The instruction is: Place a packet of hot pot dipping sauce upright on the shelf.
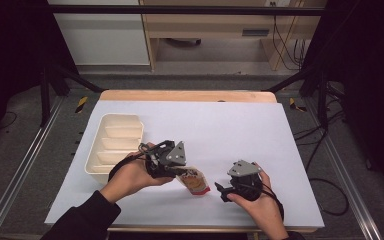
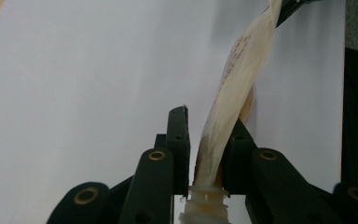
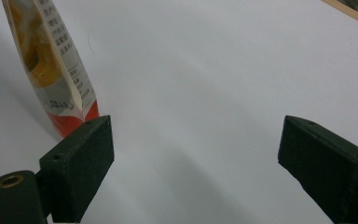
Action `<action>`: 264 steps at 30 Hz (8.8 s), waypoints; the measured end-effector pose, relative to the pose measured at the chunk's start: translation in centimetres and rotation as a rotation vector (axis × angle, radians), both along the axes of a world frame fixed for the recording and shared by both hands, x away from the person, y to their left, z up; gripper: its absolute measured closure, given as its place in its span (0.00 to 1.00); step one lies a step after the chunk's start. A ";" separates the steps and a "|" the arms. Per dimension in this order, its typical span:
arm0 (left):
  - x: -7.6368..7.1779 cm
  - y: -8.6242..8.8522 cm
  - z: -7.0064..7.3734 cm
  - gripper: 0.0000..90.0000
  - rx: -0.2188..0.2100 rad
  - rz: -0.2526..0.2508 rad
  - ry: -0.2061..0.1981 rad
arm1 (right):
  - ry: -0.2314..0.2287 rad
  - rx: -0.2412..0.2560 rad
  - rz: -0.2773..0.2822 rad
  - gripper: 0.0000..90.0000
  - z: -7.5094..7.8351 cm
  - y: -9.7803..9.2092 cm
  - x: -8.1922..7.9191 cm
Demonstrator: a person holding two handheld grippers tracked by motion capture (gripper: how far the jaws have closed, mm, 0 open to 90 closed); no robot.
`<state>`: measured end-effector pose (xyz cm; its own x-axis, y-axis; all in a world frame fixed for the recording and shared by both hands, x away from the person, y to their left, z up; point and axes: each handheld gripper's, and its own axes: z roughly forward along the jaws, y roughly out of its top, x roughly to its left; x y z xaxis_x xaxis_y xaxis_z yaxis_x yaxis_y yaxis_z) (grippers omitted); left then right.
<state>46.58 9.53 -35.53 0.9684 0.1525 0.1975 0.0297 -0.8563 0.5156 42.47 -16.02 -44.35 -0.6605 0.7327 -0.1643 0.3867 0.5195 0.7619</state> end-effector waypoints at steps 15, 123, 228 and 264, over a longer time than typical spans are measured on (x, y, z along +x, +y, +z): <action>0.9 -3.2 1.1 0.85 0.120 -0.075 0.001 | 0.005 0.001 -0.018 0.13 0.0 -0.6 0.0; 7.2 12.2 12.4 0.85 0.259 0.122 -0.073 | 0.002 -0.012 -0.013 0.10 -0.2 -0.3 0.0; 9.6 16.4 3.3 0.85 0.218 0.119 -0.016 | 0.018 -0.040 -0.007 0.10 -0.6 -0.3 0.1; 3.3 9.7 3.7 0.12 -0.019 0.176 -0.133 | 0.018 -0.042 -0.018 0.09 -0.7 -0.5 0.2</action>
